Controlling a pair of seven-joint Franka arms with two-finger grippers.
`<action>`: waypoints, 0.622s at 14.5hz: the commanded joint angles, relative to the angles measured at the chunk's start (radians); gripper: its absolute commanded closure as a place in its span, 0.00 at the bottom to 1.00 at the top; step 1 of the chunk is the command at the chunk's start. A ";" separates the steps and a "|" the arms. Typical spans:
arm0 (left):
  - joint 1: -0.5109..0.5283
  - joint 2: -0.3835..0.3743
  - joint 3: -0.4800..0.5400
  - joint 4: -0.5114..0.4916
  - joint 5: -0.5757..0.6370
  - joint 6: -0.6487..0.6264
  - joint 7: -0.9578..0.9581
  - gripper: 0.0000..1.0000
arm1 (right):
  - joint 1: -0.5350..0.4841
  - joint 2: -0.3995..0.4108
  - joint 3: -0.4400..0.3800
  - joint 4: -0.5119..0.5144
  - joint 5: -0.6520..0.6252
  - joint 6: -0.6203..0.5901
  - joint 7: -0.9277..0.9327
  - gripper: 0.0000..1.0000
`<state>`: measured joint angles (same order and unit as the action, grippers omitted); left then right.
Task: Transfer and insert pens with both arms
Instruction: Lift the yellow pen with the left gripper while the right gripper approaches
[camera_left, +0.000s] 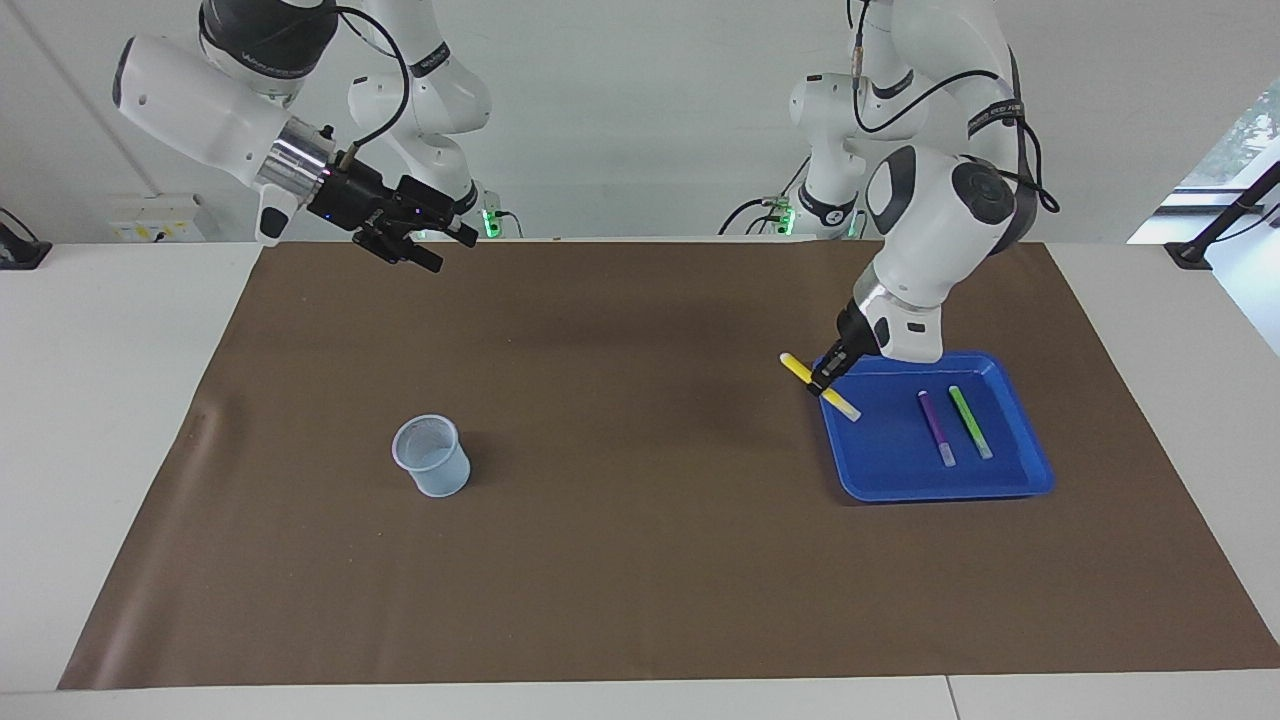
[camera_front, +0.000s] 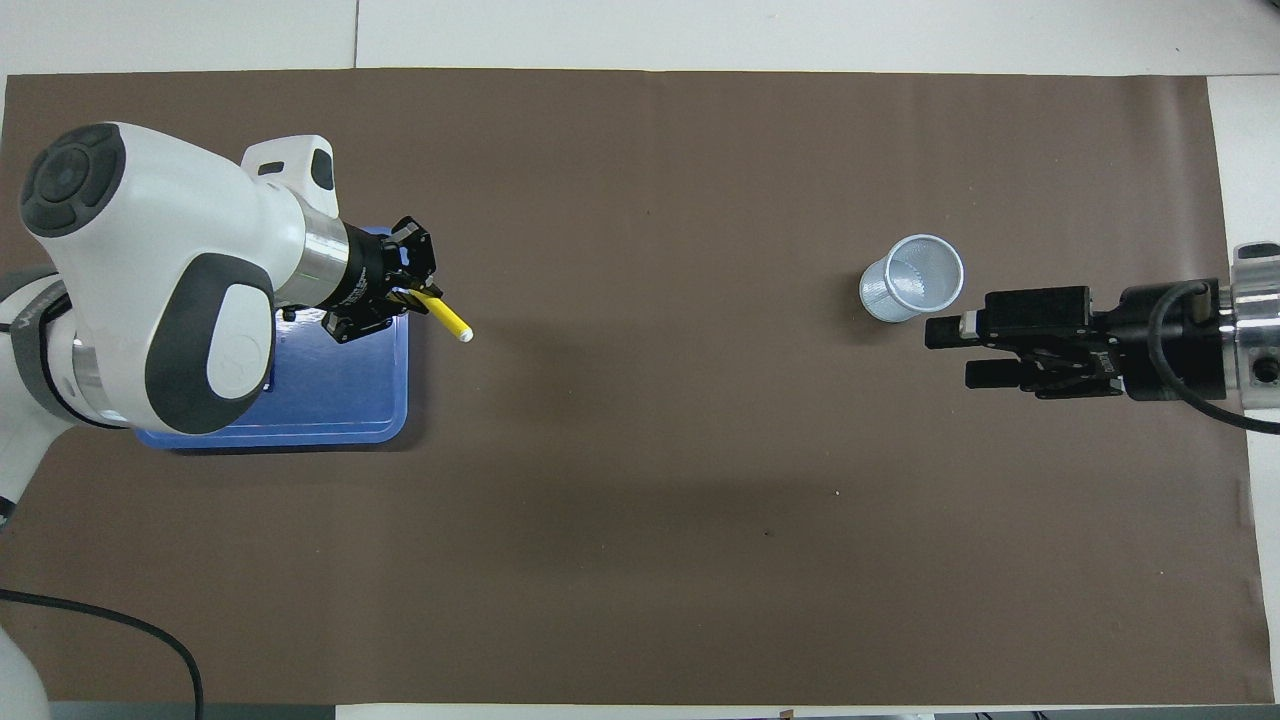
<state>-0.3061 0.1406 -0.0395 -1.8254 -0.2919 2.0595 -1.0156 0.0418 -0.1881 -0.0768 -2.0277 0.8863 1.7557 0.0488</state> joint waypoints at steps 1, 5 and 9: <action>-0.076 0.033 0.015 0.064 -0.084 -0.007 -0.203 1.00 | 0.027 -0.031 0.003 -0.101 0.101 0.092 -0.003 0.00; -0.166 0.034 0.015 0.077 -0.168 0.045 -0.386 1.00 | 0.150 -0.013 0.003 -0.138 0.175 0.233 -0.003 0.00; -0.277 0.050 0.015 0.078 -0.170 0.182 -0.604 1.00 | 0.233 0.012 0.003 -0.158 0.184 0.327 -0.003 0.03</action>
<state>-0.5304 0.1708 -0.0406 -1.7703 -0.4463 2.2043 -1.5380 0.2485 -0.1747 -0.0719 -2.1645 1.0432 2.0414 0.0488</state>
